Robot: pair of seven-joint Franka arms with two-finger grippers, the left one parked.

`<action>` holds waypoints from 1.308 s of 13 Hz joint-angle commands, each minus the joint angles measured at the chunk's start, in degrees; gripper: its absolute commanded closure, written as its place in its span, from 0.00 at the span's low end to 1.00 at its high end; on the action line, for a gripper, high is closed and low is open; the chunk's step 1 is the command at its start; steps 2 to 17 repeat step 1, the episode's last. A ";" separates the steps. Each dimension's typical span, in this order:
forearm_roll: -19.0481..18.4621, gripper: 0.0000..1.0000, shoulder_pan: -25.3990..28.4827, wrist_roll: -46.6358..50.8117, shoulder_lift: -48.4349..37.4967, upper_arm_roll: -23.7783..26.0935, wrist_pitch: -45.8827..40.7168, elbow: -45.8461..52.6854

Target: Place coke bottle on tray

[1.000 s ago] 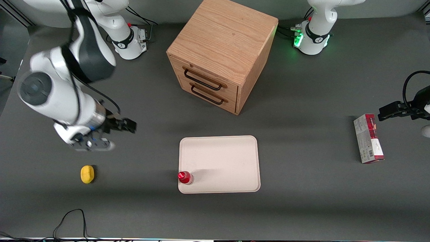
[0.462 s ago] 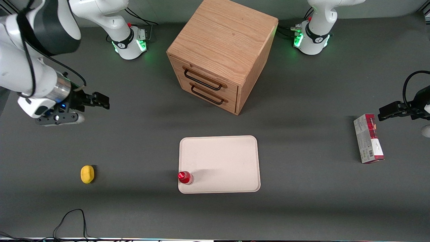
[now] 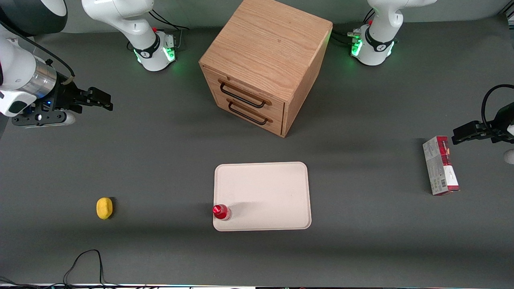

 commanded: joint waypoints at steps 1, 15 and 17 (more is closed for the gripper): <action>1.22 0.00 -0.90 -1.30 -0.19 0.92 -0.60 0.39; 1.22 0.00 -0.90 -1.30 -0.19 0.92 -0.60 0.39; 1.22 0.00 -0.90 -1.30 -0.19 0.92 -0.60 0.39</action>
